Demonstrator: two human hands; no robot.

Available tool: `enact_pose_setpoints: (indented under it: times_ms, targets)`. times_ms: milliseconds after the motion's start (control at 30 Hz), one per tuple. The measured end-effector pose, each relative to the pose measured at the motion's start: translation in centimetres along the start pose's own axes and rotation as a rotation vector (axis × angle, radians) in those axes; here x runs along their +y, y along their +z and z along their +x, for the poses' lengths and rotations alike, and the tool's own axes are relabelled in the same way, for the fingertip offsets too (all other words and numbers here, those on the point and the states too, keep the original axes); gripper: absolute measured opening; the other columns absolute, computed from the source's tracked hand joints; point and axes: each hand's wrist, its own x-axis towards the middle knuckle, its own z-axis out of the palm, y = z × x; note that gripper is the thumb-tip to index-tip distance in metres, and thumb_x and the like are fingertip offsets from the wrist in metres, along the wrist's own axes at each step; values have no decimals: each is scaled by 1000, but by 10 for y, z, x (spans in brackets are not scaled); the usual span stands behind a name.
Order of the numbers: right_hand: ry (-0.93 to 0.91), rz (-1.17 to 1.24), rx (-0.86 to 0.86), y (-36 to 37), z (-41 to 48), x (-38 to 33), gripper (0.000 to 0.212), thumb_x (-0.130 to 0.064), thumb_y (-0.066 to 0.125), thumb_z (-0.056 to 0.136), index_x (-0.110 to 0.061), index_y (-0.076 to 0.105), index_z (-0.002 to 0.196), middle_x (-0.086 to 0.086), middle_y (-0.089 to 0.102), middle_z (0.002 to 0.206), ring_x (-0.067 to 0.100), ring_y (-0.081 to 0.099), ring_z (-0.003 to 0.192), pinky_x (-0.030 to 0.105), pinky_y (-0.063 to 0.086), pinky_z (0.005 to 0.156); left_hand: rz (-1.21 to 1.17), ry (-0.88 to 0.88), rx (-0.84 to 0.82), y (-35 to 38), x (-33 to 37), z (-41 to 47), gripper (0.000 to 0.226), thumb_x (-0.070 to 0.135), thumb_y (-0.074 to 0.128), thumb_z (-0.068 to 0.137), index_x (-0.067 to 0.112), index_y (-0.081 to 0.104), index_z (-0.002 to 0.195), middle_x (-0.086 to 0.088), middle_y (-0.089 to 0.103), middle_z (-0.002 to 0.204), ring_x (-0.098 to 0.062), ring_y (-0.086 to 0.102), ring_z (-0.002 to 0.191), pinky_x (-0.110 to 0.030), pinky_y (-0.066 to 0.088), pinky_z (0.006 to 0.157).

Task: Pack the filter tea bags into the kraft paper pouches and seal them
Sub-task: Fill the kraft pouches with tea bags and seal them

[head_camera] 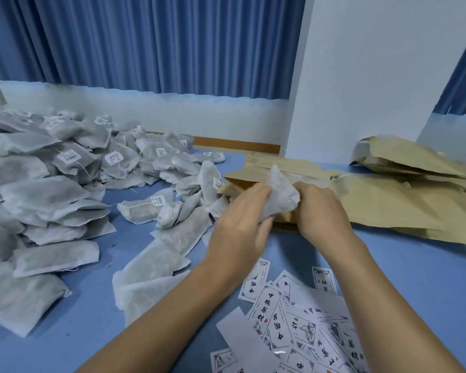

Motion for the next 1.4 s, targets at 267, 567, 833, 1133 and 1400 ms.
enact_pose_setpoints:
  times_ms: [267, 567, 833, 1133, 1400]
  targets:
    - [66, 346, 62, -17, 9, 28, 37, -3, 45, 90, -18, 72, 110, -2, 66, 89, 19, 60, 78, 21, 43, 62, 151, -45, -346, 37, 16, 36, 7, 17, 57, 94, 13, 54, 100, -6, 62, 101, -32, 61, 90, -37, 41, 61]
    - [18, 323, 74, -14, 10, 12, 44, -1, 44, 95, -19, 66, 129, 11, 66, 128, 30, 55, 124, 24, 37, 100, 304, -450, -683, 100, -29, 112, 43, 32, 41, 106, 20, 39, 147, -9, 38, 155, -28, 35, 142, -37, 23, 118]
    - [104, 221, 89, -3, 12, 16, 53, -2, 39, 87, -28, 63, 127, 12, 68, 111, 37, 50, 119, 35, 45, 84, 129, -151, -329, 49, 27, 26, 15, 22, 51, 90, 19, 58, 77, -2, 65, 77, -32, 58, 75, -35, 33, 58]
    - [120, 216, 150, 5, 9, 14, 56, 2, 41, 91, -26, 61, 135, 27, 59, 123, 38, 58, 114, 37, 48, 83, 412, -546, -618, 10, 0, -43, 39, 33, 50, 96, 26, 41, 134, -1, 32, 148, -27, 28, 137, -45, 33, 110]
    - [116, 212, 117, 1, 6, 13, 57, 2, 41, 91, -24, 60, 137, 22, 64, 120, 36, 52, 123, 32, 46, 83, -51, -90, 110, -2, 19, -34, 49, -10, 47, 89, 6, 62, 132, -7, 60, 137, -22, 52, 132, -31, 39, 113]
